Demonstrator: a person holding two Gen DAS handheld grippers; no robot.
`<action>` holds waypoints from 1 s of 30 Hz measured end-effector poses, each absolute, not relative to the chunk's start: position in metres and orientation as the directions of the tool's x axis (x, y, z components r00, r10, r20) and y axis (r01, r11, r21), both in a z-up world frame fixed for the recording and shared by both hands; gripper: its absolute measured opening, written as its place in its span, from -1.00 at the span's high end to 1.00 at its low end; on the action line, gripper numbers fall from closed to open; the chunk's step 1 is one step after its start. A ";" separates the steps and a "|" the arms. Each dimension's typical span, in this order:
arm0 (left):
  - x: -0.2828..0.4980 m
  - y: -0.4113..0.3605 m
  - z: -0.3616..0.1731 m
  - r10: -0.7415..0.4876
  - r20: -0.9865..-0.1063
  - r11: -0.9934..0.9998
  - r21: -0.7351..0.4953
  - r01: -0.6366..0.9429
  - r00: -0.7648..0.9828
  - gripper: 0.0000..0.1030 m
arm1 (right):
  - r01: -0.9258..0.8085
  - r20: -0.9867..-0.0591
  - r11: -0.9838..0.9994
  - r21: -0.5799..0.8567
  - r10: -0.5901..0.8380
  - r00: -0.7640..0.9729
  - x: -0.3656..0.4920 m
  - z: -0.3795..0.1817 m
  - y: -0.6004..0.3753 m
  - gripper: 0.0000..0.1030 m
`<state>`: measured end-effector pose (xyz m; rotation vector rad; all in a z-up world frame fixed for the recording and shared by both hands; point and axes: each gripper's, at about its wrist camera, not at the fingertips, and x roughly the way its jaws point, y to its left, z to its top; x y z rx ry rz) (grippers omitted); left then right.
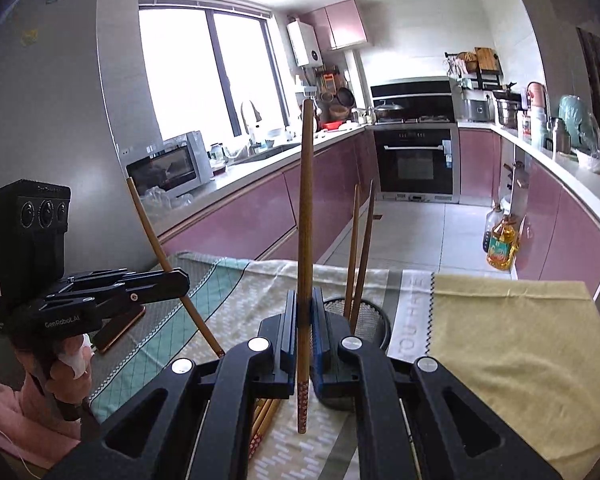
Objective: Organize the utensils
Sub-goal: 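Raise both chopsticks upright and carry them above the mesh cup, then lower both chopsticks into the mesh cup and open both tools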
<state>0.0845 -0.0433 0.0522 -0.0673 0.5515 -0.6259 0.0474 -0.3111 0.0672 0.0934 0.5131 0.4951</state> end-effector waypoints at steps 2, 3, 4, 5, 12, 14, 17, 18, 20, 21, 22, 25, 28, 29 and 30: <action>0.090 -0.046 0.060 -0.580 -0.453 0.809 -0.224 0.544 0.676 0.85 | -0.429 -0.434 0.881 0.200 0.472 0.767 0.050 0.074 -0.314 0.89; 0.093 -0.047 0.065 -0.586 -0.443 0.806 -0.228 0.547 0.678 0.85 | -0.428 -0.429 0.882 0.198 0.470 0.771 0.052 0.077 -0.315 0.89; 0.095 -0.049 0.070 -0.589 -0.433 0.804 -0.227 0.550 0.682 0.85 | -0.428 -0.422 0.881 0.201 0.472 0.774 0.055 0.080 -0.316 0.89; 0.097 -0.050 0.073 -0.591 -0.424 0.803 -0.225 0.552 0.687 0.85 | -0.428 -0.415 0.881 0.203 0.473 0.777 0.057 0.084 -0.318 0.89; 0.112 -0.063 0.090 -0.596 -0.385 0.800 -0.215 0.560 0.704 0.85 | -0.426 -0.387 0.884 0.193 0.468 0.794 0.072 0.097 -0.319 0.89; 0.118 -0.068 0.090 -0.590 -0.390 0.804 -0.211 0.555 0.707 0.85 | -0.424 -0.386 0.885 0.193 0.466 0.796 0.077 0.097 -0.319 0.89; 0.127 -0.077 0.085 -0.584 -0.419 0.808 -0.215 0.549 0.695 0.85 | -0.416 -0.396 0.888 0.196 0.460 0.795 0.086 0.093 -0.318 0.89; 0.130 -0.079 0.083 -0.580 -0.428 0.810 -0.211 0.547 0.693 0.85 | -0.413 -0.403 0.889 0.199 0.459 0.792 0.090 0.091 -0.318 0.89; 0.134 -0.085 0.078 -0.567 -0.450 0.817 -0.197 0.543 0.690 0.85 | -0.404 -0.424 0.892 0.205 0.453 0.784 0.097 0.084 -0.318 0.89; 0.137 -0.088 0.073 -0.564 -0.465 0.816 -0.189 0.546 0.682 0.85 | -0.402 -0.433 0.892 0.208 0.452 0.780 0.099 0.081 -0.317 0.89; 0.139 -0.090 0.067 -0.560 -0.481 0.817 -0.183 0.547 0.675 0.85 | -0.399 -0.447 0.893 0.209 0.451 0.773 0.102 0.077 -0.317 0.89; 0.146 -0.095 0.055 -0.552 -0.523 0.816 -0.177 0.551 0.650 0.85 | -0.395 -0.487 0.893 0.215 0.448 0.749 0.109 0.065 -0.315 0.89; 0.151 -0.093 0.043 -0.551 -0.555 0.811 -0.180 0.556 0.624 0.85 | -0.392 -0.534 0.893 0.221 0.447 0.717 0.115 0.053 -0.312 0.89; 0.152 -0.092 0.039 -0.551 -0.562 0.810 -0.182 0.557 0.617 0.85 | -0.392 -0.549 0.892 0.224 0.448 0.705 0.117 0.050 -0.311 0.89; 0.152 -0.092 0.036 -0.549 -0.572 0.809 -0.181 0.559 0.610 0.85 | -0.391 -0.566 0.891 0.229 0.449 0.691 0.120 0.046 -0.310 0.89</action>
